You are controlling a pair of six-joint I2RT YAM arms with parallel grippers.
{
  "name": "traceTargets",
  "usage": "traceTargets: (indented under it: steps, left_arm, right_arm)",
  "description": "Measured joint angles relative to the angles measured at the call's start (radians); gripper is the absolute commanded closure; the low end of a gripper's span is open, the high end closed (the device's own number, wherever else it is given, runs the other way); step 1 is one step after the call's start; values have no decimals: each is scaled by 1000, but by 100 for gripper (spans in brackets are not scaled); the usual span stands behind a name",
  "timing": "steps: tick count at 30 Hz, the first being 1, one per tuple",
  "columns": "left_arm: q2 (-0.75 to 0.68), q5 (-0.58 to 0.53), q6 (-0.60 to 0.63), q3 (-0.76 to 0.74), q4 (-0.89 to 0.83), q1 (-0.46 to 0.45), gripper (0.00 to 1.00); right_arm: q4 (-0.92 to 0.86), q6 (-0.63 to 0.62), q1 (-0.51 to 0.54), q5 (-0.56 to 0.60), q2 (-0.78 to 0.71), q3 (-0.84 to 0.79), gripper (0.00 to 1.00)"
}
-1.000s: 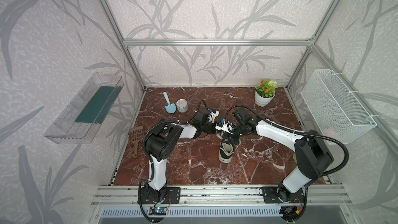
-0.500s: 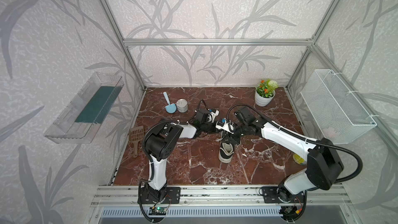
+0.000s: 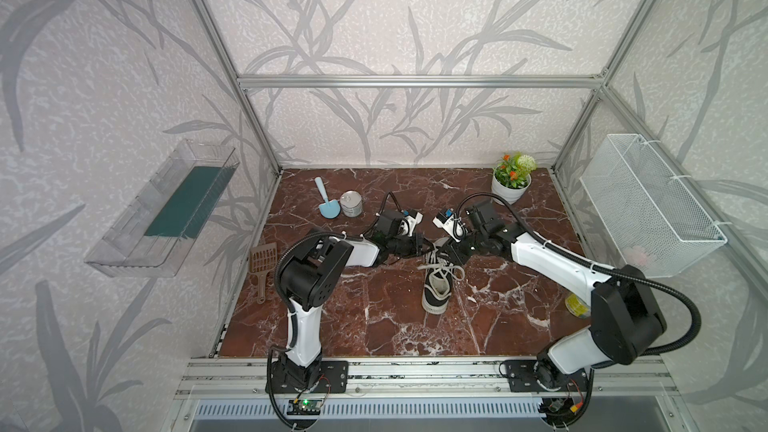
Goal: Tie the shoes
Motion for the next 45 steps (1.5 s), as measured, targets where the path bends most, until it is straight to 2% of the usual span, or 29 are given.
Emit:
traceTargets:
  steps: [6,12,20,26,37,45]
  left_arm:
    - [0,3,0,0,0,0,94]
    - [0,3,0,0,0,0,92]
    - [-4,3,1,0,0,0,82]
    - [-21,2,18,0,-16,7,71]
    - [-152,-11,134,-38,-85,51,59]
    - [-256,-13,328,-116,-169,63,57]
  right_arm:
    - [-14,56,0,5,114,42,60]
    - [-13,88,0,16,166,89,64]
    - [-3,127,0,24,184,97,90]
    - [16,154,0,29,161,64,100]
    - [51,193,0,49,96,15,100]
    - [54,210,0,64,78,-7,100]
